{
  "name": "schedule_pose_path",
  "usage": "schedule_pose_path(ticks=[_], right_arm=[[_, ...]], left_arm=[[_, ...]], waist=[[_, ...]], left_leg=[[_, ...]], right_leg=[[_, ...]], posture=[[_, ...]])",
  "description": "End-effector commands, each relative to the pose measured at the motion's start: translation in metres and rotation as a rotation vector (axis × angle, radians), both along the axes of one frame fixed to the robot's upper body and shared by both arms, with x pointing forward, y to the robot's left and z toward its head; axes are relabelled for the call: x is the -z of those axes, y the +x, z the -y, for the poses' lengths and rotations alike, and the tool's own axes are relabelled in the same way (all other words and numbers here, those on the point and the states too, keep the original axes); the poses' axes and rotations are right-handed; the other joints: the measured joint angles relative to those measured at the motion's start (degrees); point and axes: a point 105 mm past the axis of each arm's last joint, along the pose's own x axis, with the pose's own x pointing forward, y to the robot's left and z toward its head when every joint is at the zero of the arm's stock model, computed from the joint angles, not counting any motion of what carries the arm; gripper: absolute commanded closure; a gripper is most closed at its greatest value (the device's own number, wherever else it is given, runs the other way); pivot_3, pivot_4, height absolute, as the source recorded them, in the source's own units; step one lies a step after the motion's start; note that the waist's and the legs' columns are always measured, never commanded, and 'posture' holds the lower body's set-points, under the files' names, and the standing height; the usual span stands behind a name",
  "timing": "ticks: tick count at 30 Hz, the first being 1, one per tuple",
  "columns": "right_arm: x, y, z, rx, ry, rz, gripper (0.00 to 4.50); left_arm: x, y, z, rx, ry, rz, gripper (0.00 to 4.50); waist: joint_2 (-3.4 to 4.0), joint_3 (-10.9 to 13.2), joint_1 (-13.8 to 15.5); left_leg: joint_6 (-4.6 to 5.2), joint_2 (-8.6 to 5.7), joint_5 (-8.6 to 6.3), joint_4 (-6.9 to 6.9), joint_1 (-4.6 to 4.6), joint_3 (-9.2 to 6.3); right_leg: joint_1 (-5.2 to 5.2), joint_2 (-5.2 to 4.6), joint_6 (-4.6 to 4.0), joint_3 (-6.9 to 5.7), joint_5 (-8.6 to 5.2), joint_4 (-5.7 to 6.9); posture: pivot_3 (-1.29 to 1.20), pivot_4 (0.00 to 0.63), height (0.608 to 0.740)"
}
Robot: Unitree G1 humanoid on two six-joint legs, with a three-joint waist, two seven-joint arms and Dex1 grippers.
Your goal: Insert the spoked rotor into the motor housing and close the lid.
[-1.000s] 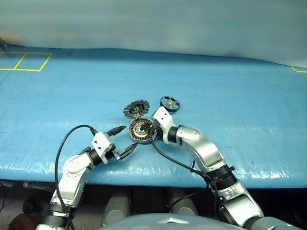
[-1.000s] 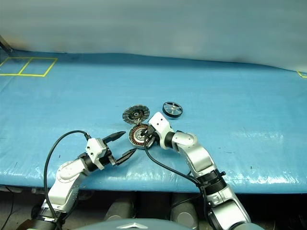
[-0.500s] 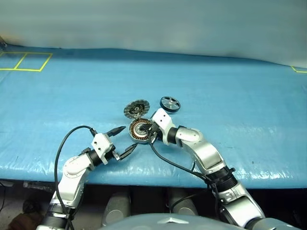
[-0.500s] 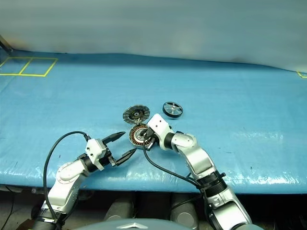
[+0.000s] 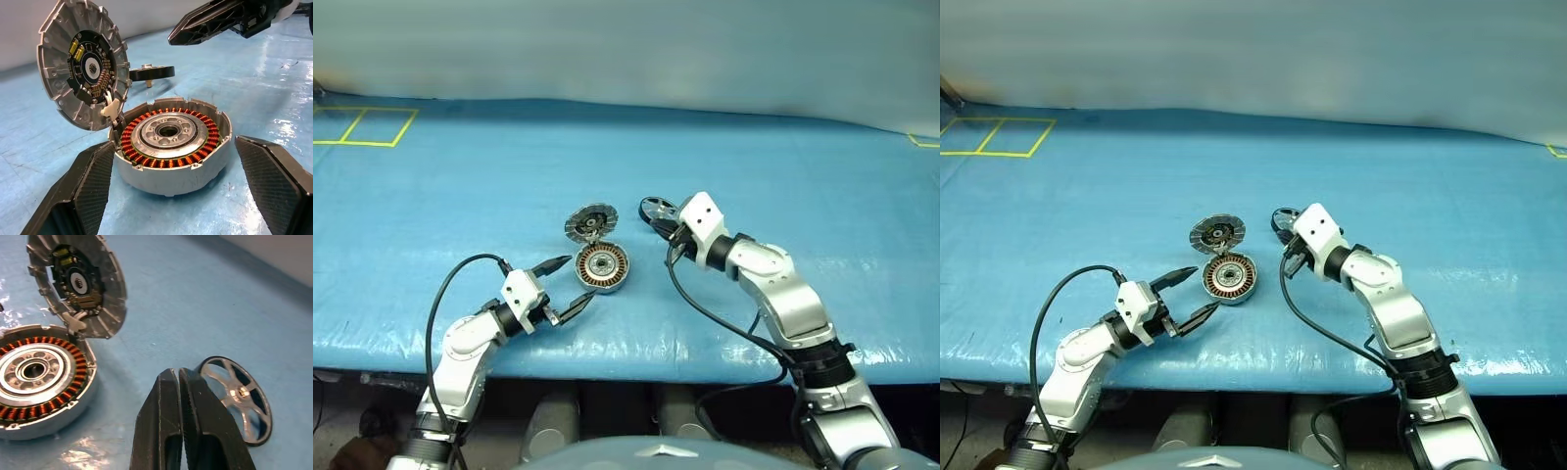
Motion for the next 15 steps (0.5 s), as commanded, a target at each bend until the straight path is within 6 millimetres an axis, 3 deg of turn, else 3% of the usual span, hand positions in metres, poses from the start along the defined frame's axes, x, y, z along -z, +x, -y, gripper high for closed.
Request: schedule_pose_path(ticks=[1, 2, 8, 15], right_arm=[[-0.011, 0.022, 0.012, 0.096, -0.119, 0.091, 3.22], [-0.011, 0.027, 0.014, 0.106, -0.148, 0.096, 2.92], [-0.003, 0.058, 0.021, 0.153, -0.283, 0.074, 2.92], [0.006, 0.063, 0.02, 0.13, -0.274, 0.026, 2.92]], left_arm=[[-0.01, 0.001, 0.004, 0.009, -0.02, 0.046, 0.24], [-0.011, 0.001, 0.005, 0.009, -0.022, 0.047, 0.24], [-0.009, -0.001, 0.005, -0.007, -0.029, 0.05, 0.24], [-0.004, -0.005, -0.001, -0.049, -0.023, 0.04, 0.24]], waist=[[0.0, 0.0, 0.06], [0.0, 0.0, 0.15], [0.0, 0.0, 0.18], [0.0, 0.01, 0.18]], left_leg=[[-0.01, 0.0, 0.01, 0.0, 0.0, 0.01], [-0.01, 0.0, 0.01, 0.01, 0.01, 0.01], [-0.01, -0.01, 0.01, -0.02, -0.02, 0.03], [-0.01, -0.01, 0.01, -0.08, -0.01, 0.01]], right_leg=[[0.01, 0.0, 0.0, 0.0, 0.0, 0.0], [0.02, -0.01, 0.0, 0.0, 0.0, 0.0], [0.01, -0.02, 0.0, 0.02, 0.01, -0.04], [0.01, -0.02, 0.0, 0.01, 0.01, -0.04]], posture=[[0.0, 0.15, 0.74], [0.0, 0.15, 0.74], [0.0, 0.15, 0.74], [0.0, 0.15, 0.74]])
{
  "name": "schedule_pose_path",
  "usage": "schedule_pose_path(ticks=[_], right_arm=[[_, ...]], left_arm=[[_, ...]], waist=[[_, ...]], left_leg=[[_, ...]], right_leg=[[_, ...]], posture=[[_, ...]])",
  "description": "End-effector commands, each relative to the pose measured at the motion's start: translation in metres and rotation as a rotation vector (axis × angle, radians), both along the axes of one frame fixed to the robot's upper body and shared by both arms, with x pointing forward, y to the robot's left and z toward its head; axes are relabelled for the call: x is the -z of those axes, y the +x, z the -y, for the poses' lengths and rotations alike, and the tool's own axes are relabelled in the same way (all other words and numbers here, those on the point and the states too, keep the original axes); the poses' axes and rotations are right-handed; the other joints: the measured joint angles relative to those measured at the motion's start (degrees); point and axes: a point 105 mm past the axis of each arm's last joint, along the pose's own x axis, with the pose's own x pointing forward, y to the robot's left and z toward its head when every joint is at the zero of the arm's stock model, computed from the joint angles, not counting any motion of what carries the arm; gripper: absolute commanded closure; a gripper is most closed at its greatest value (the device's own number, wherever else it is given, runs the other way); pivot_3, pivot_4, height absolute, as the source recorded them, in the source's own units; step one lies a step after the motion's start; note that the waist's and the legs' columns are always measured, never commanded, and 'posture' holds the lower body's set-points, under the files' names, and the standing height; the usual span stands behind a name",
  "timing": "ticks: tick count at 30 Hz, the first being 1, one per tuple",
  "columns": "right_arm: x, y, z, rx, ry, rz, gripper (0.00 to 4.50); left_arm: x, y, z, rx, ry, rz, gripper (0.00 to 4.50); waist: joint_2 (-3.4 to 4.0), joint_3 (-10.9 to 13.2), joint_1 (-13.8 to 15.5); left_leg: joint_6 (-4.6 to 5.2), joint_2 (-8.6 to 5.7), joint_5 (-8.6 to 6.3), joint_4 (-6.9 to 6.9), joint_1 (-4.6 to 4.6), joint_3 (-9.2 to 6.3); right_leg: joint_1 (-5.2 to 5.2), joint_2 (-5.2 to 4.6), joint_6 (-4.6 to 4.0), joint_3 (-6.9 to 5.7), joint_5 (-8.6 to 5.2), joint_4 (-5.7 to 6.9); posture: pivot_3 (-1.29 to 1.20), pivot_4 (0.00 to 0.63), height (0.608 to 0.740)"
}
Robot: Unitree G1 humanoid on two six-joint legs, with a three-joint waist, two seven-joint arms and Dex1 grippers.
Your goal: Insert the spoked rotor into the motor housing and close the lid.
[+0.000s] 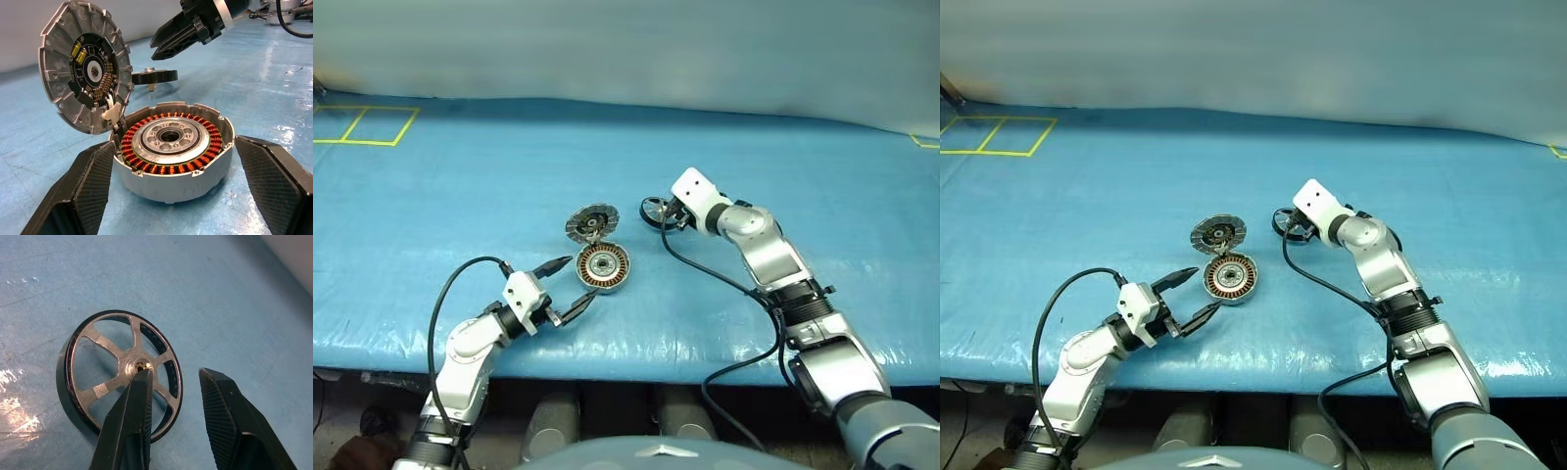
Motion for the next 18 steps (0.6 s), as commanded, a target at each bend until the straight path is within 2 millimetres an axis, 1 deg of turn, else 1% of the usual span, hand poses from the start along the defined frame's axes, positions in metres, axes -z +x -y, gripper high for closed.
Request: schedule_pose_path(ticks=[1, 7, 13, 18], right_arm=[[-0.012, 0.001, -0.004, -0.029, 0.015, 0.037, 2.92], [-0.005, -0.014, -0.005, -0.033, 0.057, 0.002, 2.92], [0.013, -0.02, -0.003, -0.006, 0.066, -0.056, 2.92], [0.021, -0.023, -0.004, 0.006, 0.069, -0.081, 2.92]], left_arm=[[-0.01, -0.002, -0.002, -0.014, -0.001, 0.055, 0.24], [-0.008, -0.003, -0.003, -0.021, 0.0, 0.046, 0.24], [-0.007, -0.001, 0.0, -0.007, 0.002, 0.044, 0.24], [-0.008, 0.001, 0.001, -0.003, 0.004, 0.046, 0.24]], waist=[[0.0, 0.0, 0.0], [0.0, 0.0, 0.04], [0.01, 0.0, 0.0], [0.01, 0.0, -0.05]], left_leg=[[0.0, 0.0, 0.0, 0.0, 0.0, 0.0], [0.0, 0.0, 0.0, 0.0, 0.01, -0.01], [-0.01, 0.0, 0.01, 0.02, 0.03, -0.02], [-0.01, 0.0, 0.01, 0.02, 0.04, 0.0]], right_leg=[[0.0, 0.0, 0.0, 0.0, 0.0, 0.0], [0.01, 0.0, 0.0, 0.0, 0.0, 0.01], [0.02, 0.01, 0.0, 0.0, 0.0, 0.04], [0.03, 0.01, 0.0, 0.01, 0.0, 0.03]], posture=[[0.0, 0.15, 0.74], [0.0, 0.15, 0.74], [0.0, 0.15, 0.74], [0.0, 0.15, 0.74]])
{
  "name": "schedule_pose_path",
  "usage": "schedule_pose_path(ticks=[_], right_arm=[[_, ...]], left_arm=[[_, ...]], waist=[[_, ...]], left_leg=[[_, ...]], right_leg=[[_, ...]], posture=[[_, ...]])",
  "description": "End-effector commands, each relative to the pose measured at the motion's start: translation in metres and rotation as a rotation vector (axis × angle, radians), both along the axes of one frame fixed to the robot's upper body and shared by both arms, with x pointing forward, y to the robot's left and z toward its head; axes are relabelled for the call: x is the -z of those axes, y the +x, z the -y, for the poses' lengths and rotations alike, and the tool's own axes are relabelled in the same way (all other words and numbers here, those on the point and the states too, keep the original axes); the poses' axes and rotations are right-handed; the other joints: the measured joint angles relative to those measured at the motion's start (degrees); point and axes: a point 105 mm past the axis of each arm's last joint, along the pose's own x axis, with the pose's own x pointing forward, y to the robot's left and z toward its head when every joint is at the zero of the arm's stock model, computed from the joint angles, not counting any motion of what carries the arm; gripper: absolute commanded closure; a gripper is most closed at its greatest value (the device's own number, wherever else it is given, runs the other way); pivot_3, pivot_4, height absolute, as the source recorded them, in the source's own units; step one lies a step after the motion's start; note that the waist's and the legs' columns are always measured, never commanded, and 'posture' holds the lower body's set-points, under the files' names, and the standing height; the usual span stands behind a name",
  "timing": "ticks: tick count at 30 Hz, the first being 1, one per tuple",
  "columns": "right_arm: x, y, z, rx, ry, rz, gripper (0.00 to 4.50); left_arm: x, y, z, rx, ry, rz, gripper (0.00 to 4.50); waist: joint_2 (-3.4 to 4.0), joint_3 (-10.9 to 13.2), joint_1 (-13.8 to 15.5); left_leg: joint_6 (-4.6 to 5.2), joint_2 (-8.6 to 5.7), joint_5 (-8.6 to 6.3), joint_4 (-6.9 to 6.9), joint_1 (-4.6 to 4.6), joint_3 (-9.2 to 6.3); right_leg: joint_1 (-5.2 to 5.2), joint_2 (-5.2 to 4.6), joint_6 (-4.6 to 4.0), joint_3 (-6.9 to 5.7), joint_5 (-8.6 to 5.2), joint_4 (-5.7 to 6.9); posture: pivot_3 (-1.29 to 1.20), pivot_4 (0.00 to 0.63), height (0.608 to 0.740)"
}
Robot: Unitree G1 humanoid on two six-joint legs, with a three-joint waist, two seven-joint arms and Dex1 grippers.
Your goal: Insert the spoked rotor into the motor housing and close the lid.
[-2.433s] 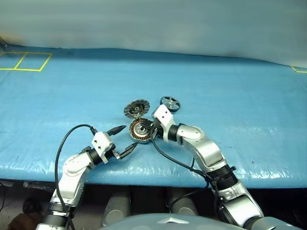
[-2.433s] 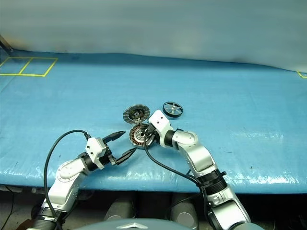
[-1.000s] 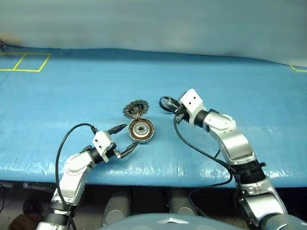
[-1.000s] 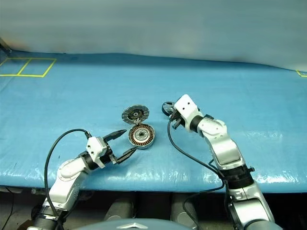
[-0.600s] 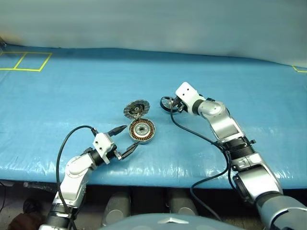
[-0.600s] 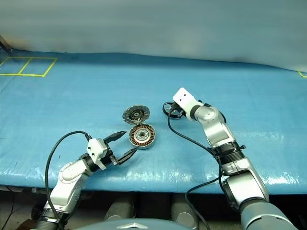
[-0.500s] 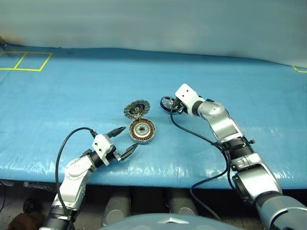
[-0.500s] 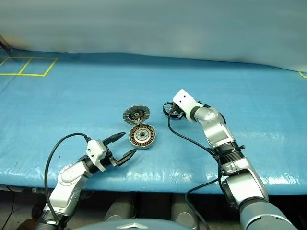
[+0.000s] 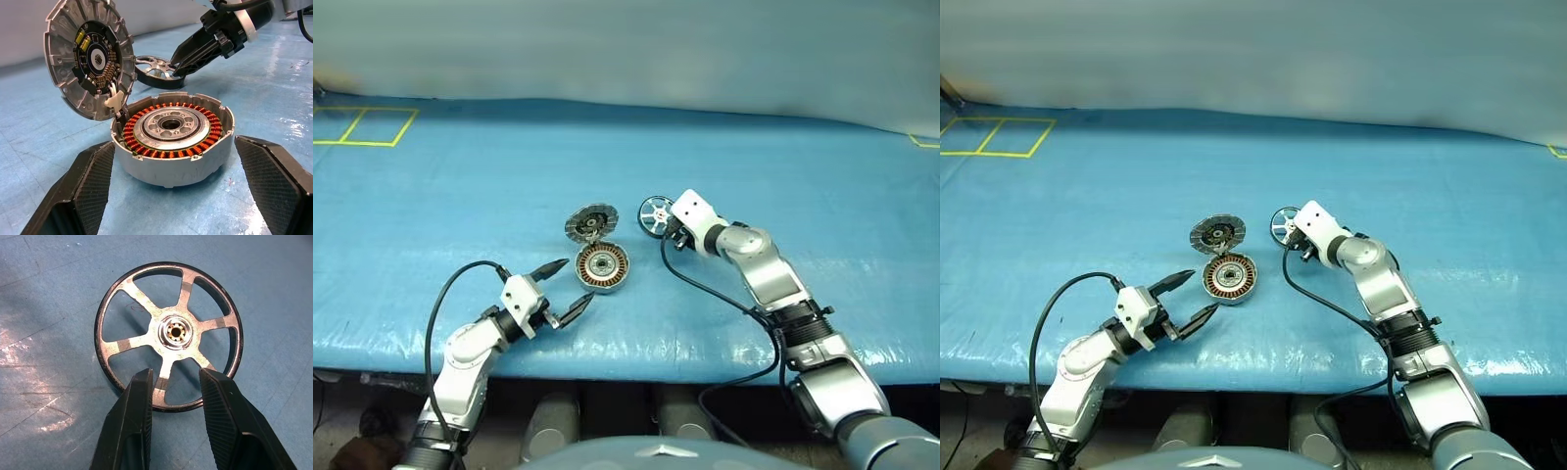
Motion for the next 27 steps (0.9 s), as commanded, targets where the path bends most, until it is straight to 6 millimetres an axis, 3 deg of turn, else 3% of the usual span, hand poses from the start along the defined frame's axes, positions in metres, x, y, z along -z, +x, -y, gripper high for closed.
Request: schedule_pose_path(ticks=[1, 12, 15, 18, 24, 27], right_arm=[[-0.003, -0.001, -0.003, 0.006, 0.024, 0.011, 2.92], [0.009, -0.006, -0.013, -0.005, 0.046, -0.041, 2.92], [0.012, -0.005, -0.011, 0.01, 0.041, -0.048, 3.53], [0.012, -0.006, -0.013, 0.006, 0.047, -0.051, 4.49], [0.007, -0.009, -0.012, 0.023, 0.086, -0.032, 4.49], [-0.009, -0.011, -0.009, 0.048, 0.174, 0.022, 4.49]], left_arm=[[-0.008, 0.001, 0.002, 0.01, 0.001, 0.039, 0.24], [-0.009, 0.001, 0.0, -0.002, 0.009, 0.043, 0.24], [-0.009, 0.001, 0.0, -0.003, 0.011, 0.046, 0.24], [-0.009, 0.001, 0.0, -0.004, 0.011, 0.048, 0.24], [-0.01, 0.002, 0.001, 0.0, 0.011, 0.05, 0.24], [-0.011, 0.003, 0.001, 0.004, 0.009, 0.052, 0.24]], waist=[[0.0, 0.0, -0.03], [-0.01, -0.01, -0.08], [0.0, -0.01, -0.08], [-0.01, -0.02, -0.01], [-0.01, -0.02, 0.05], [-0.01, -0.02, 0.13]], left_leg=[[0.0, 0.0, 0.0, 0.0, 0.0, 0.0], [0.0, 0.0, 0.0, 0.01, 0.08, 0.0], [0.0, 0.01, 0.0, 0.01, 0.08, 0.0], [0.0, 0.0, 0.0, 0.01, 0.08, 0.0], [-0.01, 0.0, 0.0, 0.01, 0.08, -0.02], [-0.01, 0.0, 0.0, 0.01, 0.07, -0.02]], right_leg=[[0.0, 0.0, 0.0, 0.0, 0.0, 0.0], [0.06, 0.0, 0.0, 0.0, 0.0, 0.02], [0.06, 0.01, 0.0, 0.0, 0.0, 0.02], [0.06, 0.0, 0.0, 0.0, 0.0, 0.02], [0.07, 0.0, 0.0, 0.0, 0.0, 0.02], [0.07, 0.0, 0.0, 0.0, 0.0, 0.02]], posture=[[0.0, 0.15, 0.74], [0.0, 0.15, 0.74], [0.0, 0.15, 0.74], [0.0, 0.15, 0.74], [0.0, 0.15, 0.74], [0.0, 0.15, 0.74]])
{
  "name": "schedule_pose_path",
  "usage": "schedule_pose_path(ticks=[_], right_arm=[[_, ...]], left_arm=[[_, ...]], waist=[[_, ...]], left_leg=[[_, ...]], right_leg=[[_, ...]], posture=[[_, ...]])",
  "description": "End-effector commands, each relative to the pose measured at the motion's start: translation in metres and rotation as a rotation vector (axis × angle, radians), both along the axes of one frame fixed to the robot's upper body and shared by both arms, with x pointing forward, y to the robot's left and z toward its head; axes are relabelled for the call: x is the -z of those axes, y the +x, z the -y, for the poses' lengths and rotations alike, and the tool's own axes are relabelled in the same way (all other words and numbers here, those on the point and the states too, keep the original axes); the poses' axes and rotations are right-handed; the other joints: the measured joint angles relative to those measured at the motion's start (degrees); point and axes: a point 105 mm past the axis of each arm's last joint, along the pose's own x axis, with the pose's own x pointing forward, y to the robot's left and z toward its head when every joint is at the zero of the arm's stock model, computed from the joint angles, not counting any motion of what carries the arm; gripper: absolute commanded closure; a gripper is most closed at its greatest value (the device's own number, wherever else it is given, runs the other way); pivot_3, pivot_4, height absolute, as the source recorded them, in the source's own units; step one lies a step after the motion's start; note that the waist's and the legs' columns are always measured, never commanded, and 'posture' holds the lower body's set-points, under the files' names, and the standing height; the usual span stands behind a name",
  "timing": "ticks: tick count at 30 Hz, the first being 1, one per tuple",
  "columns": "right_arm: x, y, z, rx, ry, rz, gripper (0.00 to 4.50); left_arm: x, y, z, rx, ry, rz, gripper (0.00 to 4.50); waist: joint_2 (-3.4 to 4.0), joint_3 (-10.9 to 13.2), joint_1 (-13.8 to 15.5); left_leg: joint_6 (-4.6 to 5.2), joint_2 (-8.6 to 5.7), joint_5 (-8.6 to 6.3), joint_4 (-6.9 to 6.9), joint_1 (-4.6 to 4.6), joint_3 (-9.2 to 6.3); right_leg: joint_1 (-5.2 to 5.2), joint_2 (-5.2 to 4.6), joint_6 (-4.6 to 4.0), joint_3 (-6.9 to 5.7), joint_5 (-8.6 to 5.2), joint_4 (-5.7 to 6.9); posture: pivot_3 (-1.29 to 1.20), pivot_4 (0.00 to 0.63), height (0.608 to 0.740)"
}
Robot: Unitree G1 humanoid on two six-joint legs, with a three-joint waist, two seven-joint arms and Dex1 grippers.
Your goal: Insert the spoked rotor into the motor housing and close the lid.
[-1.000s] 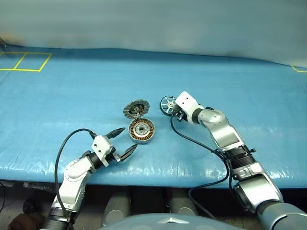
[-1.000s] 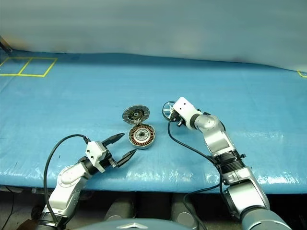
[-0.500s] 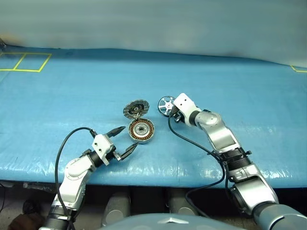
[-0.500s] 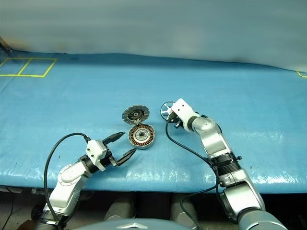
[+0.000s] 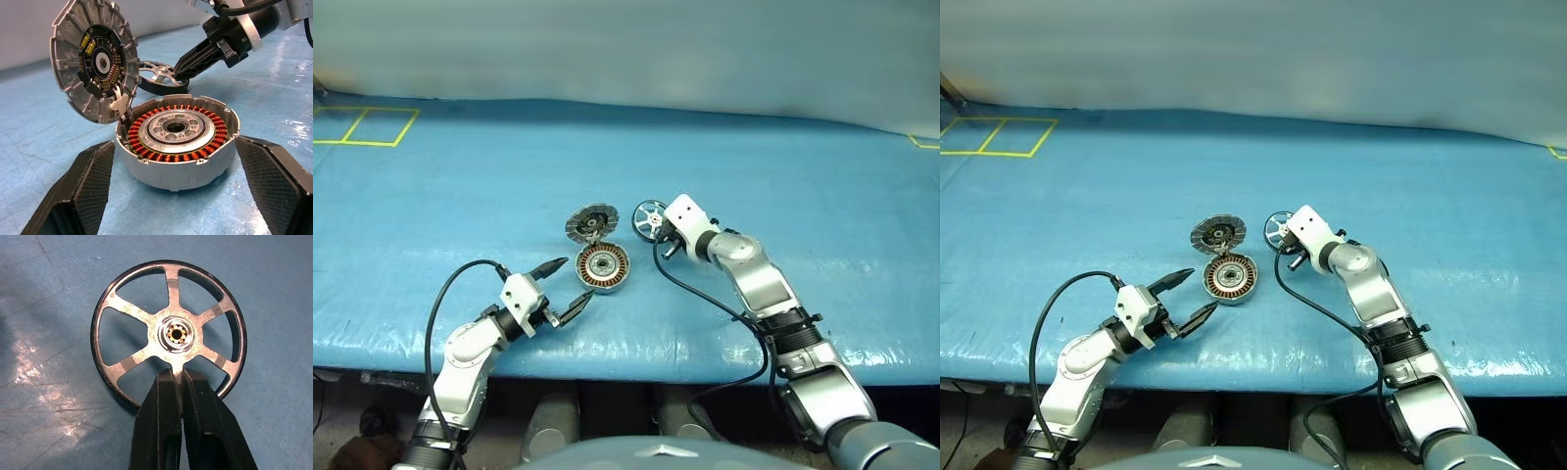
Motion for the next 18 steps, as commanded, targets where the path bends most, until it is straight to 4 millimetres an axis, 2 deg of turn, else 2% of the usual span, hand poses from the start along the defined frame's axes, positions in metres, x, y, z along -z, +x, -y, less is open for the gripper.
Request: schedule_pose_path(ticks=[1, 5, 9, 15, 18], right_arm=[[-0.022, -0.002, 0.003, 0.033, 0.117, 0.067, 4.49], [-0.038, -0.015, 0.006, 0.034, 0.259, 0.078, 4.49], [-0.043, -0.04, -0.002, -0.07, 0.421, -0.002, 4.49], [-0.03, -0.077, -0.013, -0.248, 0.438, -0.125, 4.49], [-0.03, -0.085, -0.02, -0.304, 0.437, -0.133, 4.49]], left_arm=[[-0.011, 0.002, 0.003, 0.018, 0.005, 0.05, 0.24], [-0.011, 0.001, 0.004, 0.029, -0.012, 0.04, 0.24], [-0.01, -0.001, 0.006, 0.048, -0.039, 0.028, 0.24], [-0.01, -0.002, 0.007, 0.074, -0.058, 0.019, 0.24], [-0.009, -0.001, 0.006, 0.081, -0.058, 0.015, 0.24]], waist=[[0.0, 0.0, 0.05], [0.01, 0.01, 0.02], [0.01, 0.01, -0.03], [0.01, 0.01, 0.01], [0.01, 0.01, -0.01]], left_leg=[[0.0, 0.0, 0.0, 0.0, 0.0, 0.0], [0.0, 0.0, 0.0, 0.0, -0.04, 0.0], [0.0, 0.0, 0.0, 0.0, -0.03, -0.02], [0.01, 0.0, 0.0, 0.02, -0.03, -0.01], [0.0, 0.02, 0.0, 0.02, -0.03, 0.0]], right_leg=[[0.0, 0.0, 0.0, 0.0, 0.0, 0.0], [-0.02, 0.0, 0.0, 0.0, 0.0, -0.01], [-0.02, 0.0, 0.0, 0.0, -0.01, -0.01], [-0.01, 0.0, -0.01, 0.0, -0.02, -0.01], [-0.02, 0.0, -0.01, -0.01, -0.02, -0.01]], posture=[[0.0, 0.15, 0.74], [0.0, 0.15, 0.74], [0.0, 0.15, 0.74], [0.0, 0.15, 0.74], [0.0, 0.15, 0.74]])
